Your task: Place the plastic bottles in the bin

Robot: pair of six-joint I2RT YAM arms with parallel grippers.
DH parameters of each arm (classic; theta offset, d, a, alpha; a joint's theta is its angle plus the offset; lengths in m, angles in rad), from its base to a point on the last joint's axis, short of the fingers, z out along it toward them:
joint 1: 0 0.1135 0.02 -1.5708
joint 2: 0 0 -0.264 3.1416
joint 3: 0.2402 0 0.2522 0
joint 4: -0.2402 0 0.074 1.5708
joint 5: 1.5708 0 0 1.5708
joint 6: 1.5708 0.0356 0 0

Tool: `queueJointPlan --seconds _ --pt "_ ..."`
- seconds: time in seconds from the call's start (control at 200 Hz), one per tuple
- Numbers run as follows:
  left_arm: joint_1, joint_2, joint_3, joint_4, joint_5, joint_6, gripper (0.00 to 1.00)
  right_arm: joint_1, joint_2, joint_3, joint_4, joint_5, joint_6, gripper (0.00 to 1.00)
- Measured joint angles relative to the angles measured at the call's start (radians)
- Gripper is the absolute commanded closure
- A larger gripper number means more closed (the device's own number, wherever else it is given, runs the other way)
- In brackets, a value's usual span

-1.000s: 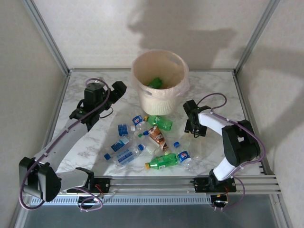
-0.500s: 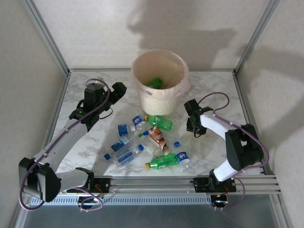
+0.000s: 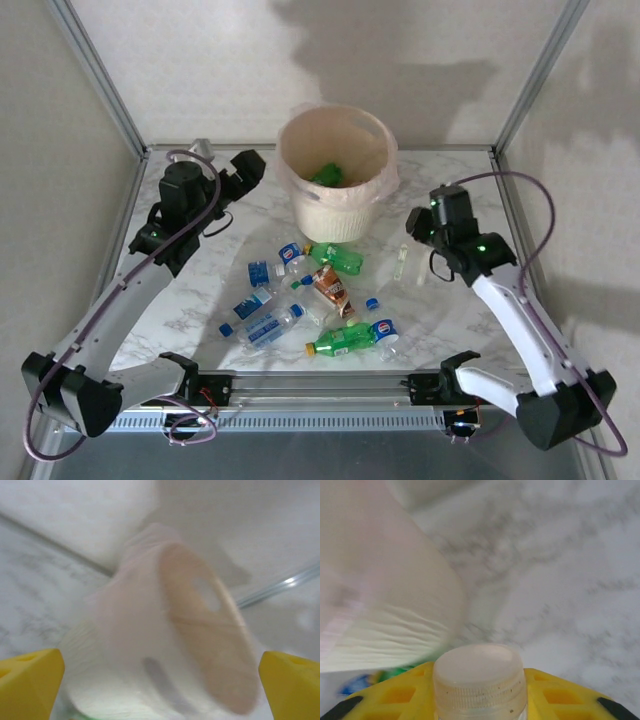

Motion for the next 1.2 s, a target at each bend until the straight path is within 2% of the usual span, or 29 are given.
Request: queueJointPlan --seconds 0.255,0.536,1.021,1.202 --pt "-0.268 0.06 0.134 0.04 -0.053 0.112 0.0 0.003 0.04 0.268 0.149 -0.166 0.033 0.64" --pt "-0.438 0.157 0.208 0.046 -0.067 0.22 0.0 0.051 0.174 0.366 0.296 -0.271 0.084 0.63" --pt "-0.483 0.295 0.352 0.0 -0.119 0.291 0.0 0.141 0.252 0.462 0.363 -0.318 0.104 0.61" --pt "-0.49 0.295 0.357 -0.013 -0.127 0.315 0.05 0.156 0.259 0.467 0.371 -0.317 0.105 0.61"
